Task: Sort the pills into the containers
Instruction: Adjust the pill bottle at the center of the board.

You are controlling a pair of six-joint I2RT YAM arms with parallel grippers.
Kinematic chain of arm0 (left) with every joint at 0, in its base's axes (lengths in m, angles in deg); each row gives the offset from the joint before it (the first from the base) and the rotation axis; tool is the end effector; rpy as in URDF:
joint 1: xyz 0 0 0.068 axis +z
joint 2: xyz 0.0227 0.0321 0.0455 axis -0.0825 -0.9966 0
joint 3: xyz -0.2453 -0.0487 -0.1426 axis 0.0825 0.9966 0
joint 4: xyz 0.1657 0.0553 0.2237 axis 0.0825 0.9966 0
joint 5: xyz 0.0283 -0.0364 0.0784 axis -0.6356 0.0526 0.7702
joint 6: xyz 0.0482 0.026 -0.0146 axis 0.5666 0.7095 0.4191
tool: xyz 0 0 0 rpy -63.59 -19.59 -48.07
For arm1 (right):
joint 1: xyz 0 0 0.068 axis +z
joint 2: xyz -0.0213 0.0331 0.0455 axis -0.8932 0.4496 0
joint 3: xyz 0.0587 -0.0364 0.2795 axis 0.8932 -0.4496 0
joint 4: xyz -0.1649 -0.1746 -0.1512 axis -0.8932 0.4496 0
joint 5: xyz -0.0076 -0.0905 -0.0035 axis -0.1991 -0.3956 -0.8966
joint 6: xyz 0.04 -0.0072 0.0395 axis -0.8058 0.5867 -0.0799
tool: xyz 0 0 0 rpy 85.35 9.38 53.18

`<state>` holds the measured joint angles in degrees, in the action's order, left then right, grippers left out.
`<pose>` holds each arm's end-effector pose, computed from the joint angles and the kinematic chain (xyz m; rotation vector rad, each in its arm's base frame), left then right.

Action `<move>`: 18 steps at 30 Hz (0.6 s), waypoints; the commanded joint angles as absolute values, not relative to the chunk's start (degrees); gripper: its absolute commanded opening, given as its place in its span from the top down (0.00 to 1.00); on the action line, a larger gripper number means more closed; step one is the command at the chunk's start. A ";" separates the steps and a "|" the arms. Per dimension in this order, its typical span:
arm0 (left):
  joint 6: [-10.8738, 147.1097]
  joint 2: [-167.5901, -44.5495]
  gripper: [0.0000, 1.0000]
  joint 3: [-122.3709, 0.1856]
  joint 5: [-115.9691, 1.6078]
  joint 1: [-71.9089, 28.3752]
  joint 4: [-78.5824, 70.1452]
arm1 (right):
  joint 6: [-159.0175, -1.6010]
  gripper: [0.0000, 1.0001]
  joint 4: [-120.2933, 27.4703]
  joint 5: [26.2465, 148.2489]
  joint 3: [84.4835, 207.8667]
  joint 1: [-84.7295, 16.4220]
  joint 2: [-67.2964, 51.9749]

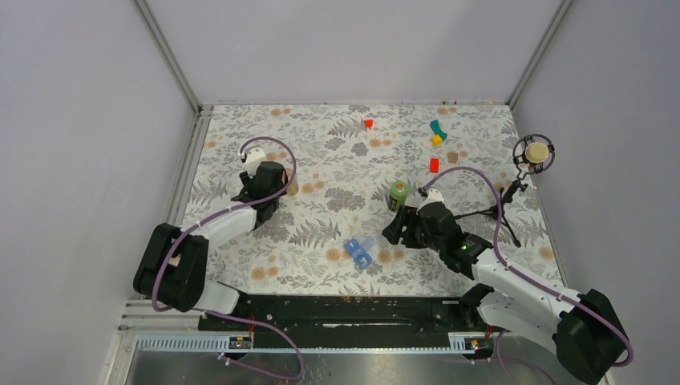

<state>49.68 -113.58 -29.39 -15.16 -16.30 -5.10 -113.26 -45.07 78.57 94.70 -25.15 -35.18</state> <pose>0.2943 -0.0896 0.1858 -0.4666 2.0795 0.1486 0.1692 0.1319 0.1996 0.0429 2.2194 0.7686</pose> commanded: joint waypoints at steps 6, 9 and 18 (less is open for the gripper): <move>57.36 -96.48 0.69 -24.55 -29.94 -22.02 -2.20 | -111.72 0.28 -43.86 77.06 97.68 -24.93 -35.79; 63.35 -95.27 0.69 -24.56 -34.79 -26.74 -2.25 | -111.65 0.29 -43.79 77.42 97.83 -24.94 -35.24; 78.90 -98.19 0.64 -23.47 -47.17 -37.85 -7.50 | -112.11 0.28 -44.36 78.36 97.16 -24.96 -35.34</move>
